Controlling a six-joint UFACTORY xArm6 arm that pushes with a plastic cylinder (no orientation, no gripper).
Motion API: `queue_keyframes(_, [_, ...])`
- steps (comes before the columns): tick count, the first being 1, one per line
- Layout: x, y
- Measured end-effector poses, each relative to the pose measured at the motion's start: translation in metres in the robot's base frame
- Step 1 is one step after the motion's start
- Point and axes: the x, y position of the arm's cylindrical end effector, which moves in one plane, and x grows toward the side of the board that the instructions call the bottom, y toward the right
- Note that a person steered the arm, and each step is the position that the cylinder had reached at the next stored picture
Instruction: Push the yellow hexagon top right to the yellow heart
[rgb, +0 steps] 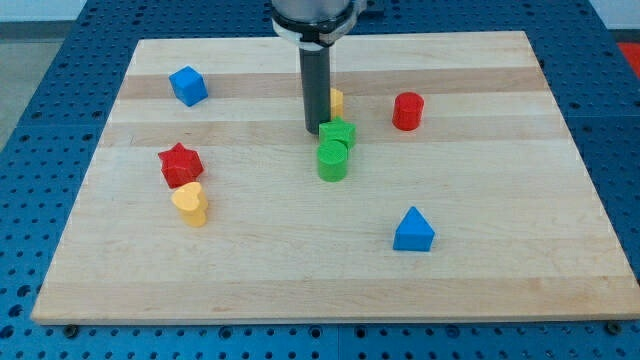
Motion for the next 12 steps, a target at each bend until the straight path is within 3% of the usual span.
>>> queue_keyframes(2, [0.014,0.017])
queue_keyframes(5, [-0.048,0.054])
queue_keyframes(7, [-0.056,0.001])
queue_keyframes(12, [0.019,-0.084])
